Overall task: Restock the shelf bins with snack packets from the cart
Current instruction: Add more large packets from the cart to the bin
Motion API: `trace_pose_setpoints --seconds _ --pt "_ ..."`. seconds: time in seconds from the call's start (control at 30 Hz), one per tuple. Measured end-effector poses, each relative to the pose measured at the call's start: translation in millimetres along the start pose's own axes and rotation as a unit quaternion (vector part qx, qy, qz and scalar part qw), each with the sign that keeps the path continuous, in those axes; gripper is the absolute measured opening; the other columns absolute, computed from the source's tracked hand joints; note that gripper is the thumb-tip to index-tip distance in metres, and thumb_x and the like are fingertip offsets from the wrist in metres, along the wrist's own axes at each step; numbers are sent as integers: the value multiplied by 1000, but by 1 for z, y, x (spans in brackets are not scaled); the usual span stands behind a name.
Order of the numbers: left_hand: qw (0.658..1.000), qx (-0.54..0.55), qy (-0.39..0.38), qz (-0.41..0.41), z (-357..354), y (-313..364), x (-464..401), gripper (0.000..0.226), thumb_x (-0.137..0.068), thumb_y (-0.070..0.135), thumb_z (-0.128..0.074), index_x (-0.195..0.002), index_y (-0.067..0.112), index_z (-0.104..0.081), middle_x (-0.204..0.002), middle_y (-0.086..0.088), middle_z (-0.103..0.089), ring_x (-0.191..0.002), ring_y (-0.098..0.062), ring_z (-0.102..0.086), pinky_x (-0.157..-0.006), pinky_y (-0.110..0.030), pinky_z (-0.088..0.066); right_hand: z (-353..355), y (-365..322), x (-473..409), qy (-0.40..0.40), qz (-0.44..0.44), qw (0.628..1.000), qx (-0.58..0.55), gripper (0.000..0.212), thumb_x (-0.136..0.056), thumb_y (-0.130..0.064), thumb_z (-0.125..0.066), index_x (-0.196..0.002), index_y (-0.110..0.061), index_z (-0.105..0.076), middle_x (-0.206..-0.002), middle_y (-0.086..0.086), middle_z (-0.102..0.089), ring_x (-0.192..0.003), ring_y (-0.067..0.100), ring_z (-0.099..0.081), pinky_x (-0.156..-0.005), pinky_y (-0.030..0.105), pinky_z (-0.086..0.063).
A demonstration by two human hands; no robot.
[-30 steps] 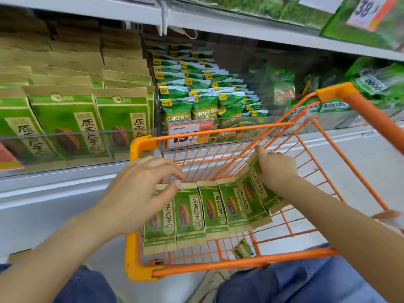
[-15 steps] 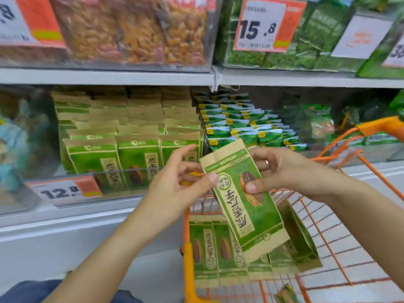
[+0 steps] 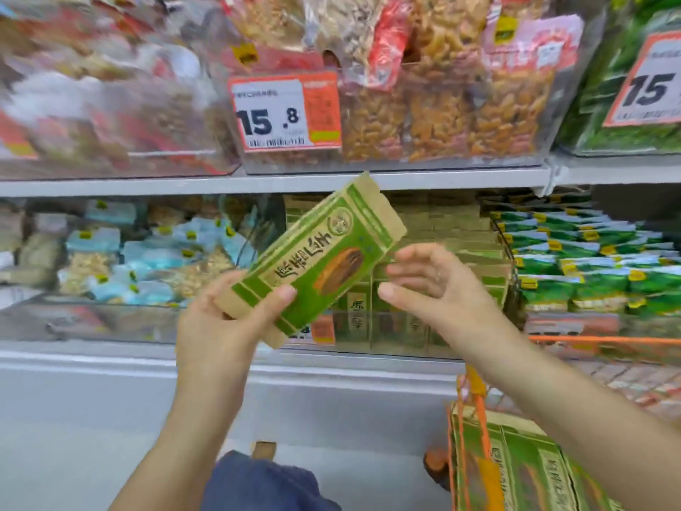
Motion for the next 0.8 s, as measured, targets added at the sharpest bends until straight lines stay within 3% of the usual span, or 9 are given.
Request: trace_pose_setpoints --seconds 0.1,0.17,0.23,0.27,0.33,0.43,0.57,0.7,0.8 --pt "965 -190 95 -152 48 25 -17 21 -72 31 -82 -81 24 -64 -67 25 -66 -64 8 -58 -63 -8 -43 5 -2 -4 59 122 959 250 30 -85 -25 -67 -110 -32 -52 -113 -16 -58 -111 -2 -51 -98 18 -38" --pt "929 -289 104 -205 61 33 -25 28 -76 41 -76 -90 18 -68 -74 17 -66 -73 4 -59 -72 -15 -45 11 4 -13 70 157 912 372 35 -90 -28 -60 -124 -27 -50 -125 -11 -53 -126 5 -39 -106 24 -29" --pt "884 -378 80 -264 57 32 -30 30 -79 32 -77 -97 10 -71 -80 2 -67 -77 4 -60 -76 -12 -43 12 18 -26 63 165 848 500 44 -93 -34 -56 -134 -22 -47 -138 -1 -50 -137 17 -32 -115 29 -14" --pt "855 -421 62 -296 50 30 -31 27 -81 28 -75 -99 9 -71 -80 -1 -67 -76 -2 -62 -73 -15 -44 11 25 -30 61 164 812 556 46 -94 -38 -52 -135 -21 -47 -140 2 -50 -138 21 -34 -117 32 -10" --pt "799 -502 21 -329 28 31 -37 23 -86 29 -69 -102 13 -66 -80 -8 -70 -76 -28 -65 -59 -31 -42 7 39 -35 59 173 760 624 46 -92 -42 -45 -130 -18 -53 -133 5 -56 -128 25 -46 -115 37 -13" --pt "755 -586 1 -295 1 39 -65 23 -92 28 -62 -106 11 -58 -88 -15 -66 -84 -39 -61 -58 -34 -31 6 42 -36 84 189 746 633 44 -87 -40 -49 -123 -17 -59 -125 4 -61 -118 25 -53 -109 39 -21" --pt "684 -672 -11 -282 -21 53 -91 27 -91 27 -63 -109 8 -56 -94 -19 -64 -91 -42 -59 -60 -38 -30 6 41 -35 83 202 739 638 44 -86 -38 -50 -123 -16 -59 -124 5 -60 -116 25 -54 -108 39 -24" --pt "621 -720 -121 -285 -47 22 -94 25 -93 30 -59 -111 12 -54 -102 -12 -66 -99 -36 -59 -66 -35 -28 8 42 -36 80 210 735 640 44 -87 -38 -50 -124 -16 -58 -124 5 -60 -116 25 -54 -107 41 -28" --pt "613 -732 -184 -234 -55 -11 -115 30 -93 32 -60 -114 12 -55 -108 -11 -65 -104 -33 -59 -71 -36 -36 7 42 -35 82 213 729 646 44 -87 -38 -47 -123 -14 -59 -124 6 -60 -115 26 -54 -106 41 -28"
Point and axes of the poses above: each hand's wrist, its own x-axis away from the middle knuckle, its own z-axis out of the back of the hand, y = z × x, the point moved 3 cm from there along -x, towards the middle knuckle
